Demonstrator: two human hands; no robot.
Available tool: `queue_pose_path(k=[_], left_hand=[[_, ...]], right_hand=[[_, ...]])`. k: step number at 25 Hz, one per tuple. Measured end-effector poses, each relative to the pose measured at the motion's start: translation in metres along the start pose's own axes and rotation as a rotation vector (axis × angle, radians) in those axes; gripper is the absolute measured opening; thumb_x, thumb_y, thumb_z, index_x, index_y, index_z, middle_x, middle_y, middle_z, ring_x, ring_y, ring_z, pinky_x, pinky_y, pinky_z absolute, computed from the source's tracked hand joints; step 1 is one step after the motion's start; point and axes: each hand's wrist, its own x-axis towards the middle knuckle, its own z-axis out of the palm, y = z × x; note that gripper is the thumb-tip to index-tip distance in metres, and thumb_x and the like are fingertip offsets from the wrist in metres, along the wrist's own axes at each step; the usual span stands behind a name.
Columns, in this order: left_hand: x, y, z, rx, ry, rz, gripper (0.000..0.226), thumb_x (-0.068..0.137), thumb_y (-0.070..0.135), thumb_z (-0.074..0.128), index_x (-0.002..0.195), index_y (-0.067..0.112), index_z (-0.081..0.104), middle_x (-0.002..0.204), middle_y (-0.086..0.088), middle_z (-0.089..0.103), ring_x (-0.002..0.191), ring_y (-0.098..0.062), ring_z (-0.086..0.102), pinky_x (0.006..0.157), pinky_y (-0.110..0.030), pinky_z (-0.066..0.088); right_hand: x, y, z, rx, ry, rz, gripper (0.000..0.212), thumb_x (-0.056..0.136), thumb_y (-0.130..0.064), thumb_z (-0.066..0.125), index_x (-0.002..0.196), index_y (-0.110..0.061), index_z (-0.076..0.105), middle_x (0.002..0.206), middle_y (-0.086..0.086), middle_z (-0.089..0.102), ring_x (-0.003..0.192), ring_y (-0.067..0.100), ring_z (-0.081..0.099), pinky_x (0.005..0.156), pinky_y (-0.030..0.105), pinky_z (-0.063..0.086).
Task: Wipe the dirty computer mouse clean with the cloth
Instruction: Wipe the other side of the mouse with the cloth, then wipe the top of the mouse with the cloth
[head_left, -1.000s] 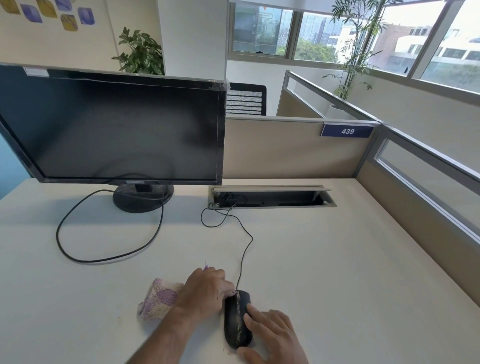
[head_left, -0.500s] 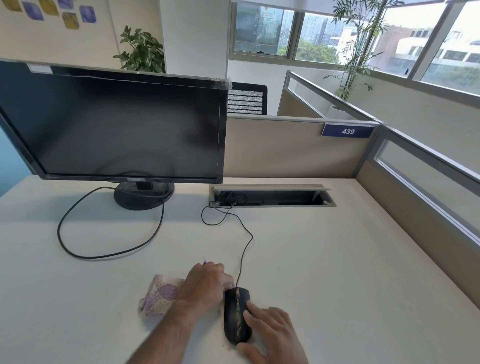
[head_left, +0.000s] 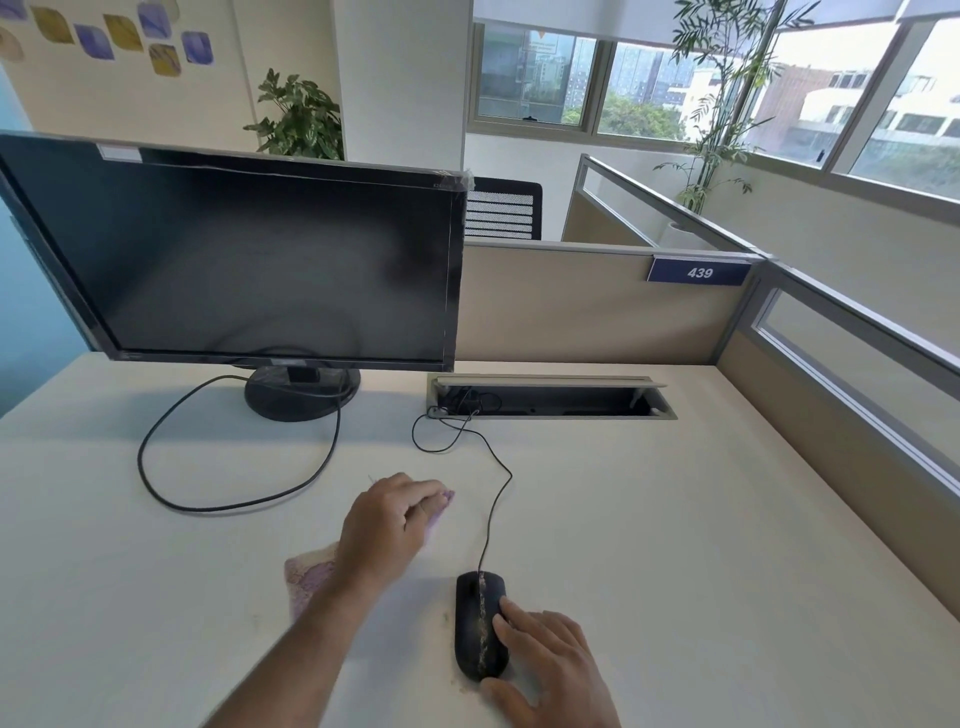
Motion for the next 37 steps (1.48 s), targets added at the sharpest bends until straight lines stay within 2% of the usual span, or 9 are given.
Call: queue_pose_path(k=[6,9,12,15,19,23,27,30,37], left_hand=[[-0.004,0.045,-0.014,-0.792,0.205,-0.314,0.013,0.094,0.015,0.068,0.094,0.023,0.078,0.094,0.003,0.079,0.09,-0.015,0.074,0.077,-0.017,0.055],[-0.013,0.071,-0.012,-1.141,0.191,-0.454,0.013,0.088,0.028,0.065,0.093,0.02,0.074,0.085,-0.002,0.075,0.078,-0.018,0.075,0.066,-0.024,0.058],[-0.024,0.09,-0.006,-1.328,0.138,-0.535,0.014,0.087,0.033,0.065,0.09,0.019,0.068,0.079,-0.009,0.071,0.068,-0.02,0.068,0.06,-0.031,0.058],[-0.029,0.097,-0.004,-1.328,0.132,-0.526,0.018,0.084,0.035,0.068,0.089,0.017,0.066,0.097,-0.011,0.074,0.082,-0.024,0.069,0.068,-0.037,0.058],[-0.032,0.099,-0.004,-1.163,0.239,-0.531,0.017,0.079,0.04,0.071,0.087,0.024,0.069,0.104,-0.003,0.073,0.087,-0.018,0.069,0.073,-0.036,0.056],[-0.037,0.097,-0.001,-1.034,0.305,-0.56,0.018,0.085,0.045,0.069,0.089,0.028,0.065,0.093,-0.005,0.071,0.078,-0.014,0.068,0.066,-0.035,0.057],[-0.04,0.102,-0.001,-1.089,0.093,-0.438,0.059,0.065,0.037,0.091,0.116,0.029,0.062,0.105,-0.008,0.075,0.094,-0.028,0.074,0.074,-0.04,0.061],[-0.039,0.105,-0.001,-1.11,0.092,-0.412,0.059,0.064,0.032,0.091,0.118,0.034,0.066,0.108,-0.007,0.075,0.097,-0.03,0.073,0.077,-0.044,0.062],[-0.046,0.107,0.001,-1.052,0.061,-0.354,0.063,0.072,0.024,0.088,0.127,0.037,0.061,0.118,-0.004,0.072,0.102,-0.023,0.072,0.079,-0.039,0.063]], right_hand=[[0.005,-0.024,-0.022,0.088,0.037,0.064,0.069,0.071,-0.05,0.079,0.131,-0.021,0.064,0.145,0.0,0.054,0.127,0.01,0.053,0.104,0.03,0.039],[0.034,-0.047,-0.042,0.535,0.099,0.34,0.061,0.078,-0.038,0.076,0.134,-0.021,0.059,0.135,-0.002,0.063,0.121,0.013,0.06,0.103,0.043,0.047],[0.076,-0.067,-0.065,1.136,-0.123,0.641,0.055,0.085,-0.042,0.069,0.133,-0.018,0.059,0.128,0.009,0.067,0.113,0.026,0.066,0.098,0.052,0.051],[0.091,-0.076,-0.08,1.331,-0.278,0.645,0.05,0.086,-0.037,0.074,0.12,-0.002,0.066,0.119,0.026,0.068,0.104,0.038,0.067,0.09,0.048,0.051],[0.093,-0.078,-0.092,1.424,-0.18,0.635,0.052,0.07,-0.016,0.088,0.111,0.008,0.067,0.107,0.031,0.068,0.093,0.04,0.067,0.085,0.048,0.053],[0.096,-0.074,-0.102,1.513,-0.008,0.656,0.054,0.068,0.009,0.079,0.118,0.007,0.058,0.109,0.032,0.067,0.09,0.041,0.068,0.078,0.05,0.06],[0.102,-0.077,-0.118,1.455,0.0,0.602,0.047,0.074,-0.004,0.08,0.119,-0.002,0.065,0.113,0.03,0.069,0.095,0.04,0.069,0.078,0.045,0.06],[0.103,-0.076,-0.125,1.408,-0.002,0.621,0.045,0.078,-0.019,0.081,0.116,0.0,0.068,0.116,0.028,0.069,0.102,0.04,0.068,0.08,0.043,0.06],[0.1,-0.071,-0.134,1.493,-0.11,0.826,0.029,0.088,-0.012,0.073,0.112,0.004,0.07,0.115,0.028,0.07,0.101,0.04,0.07,0.08,0.044,0.058]])
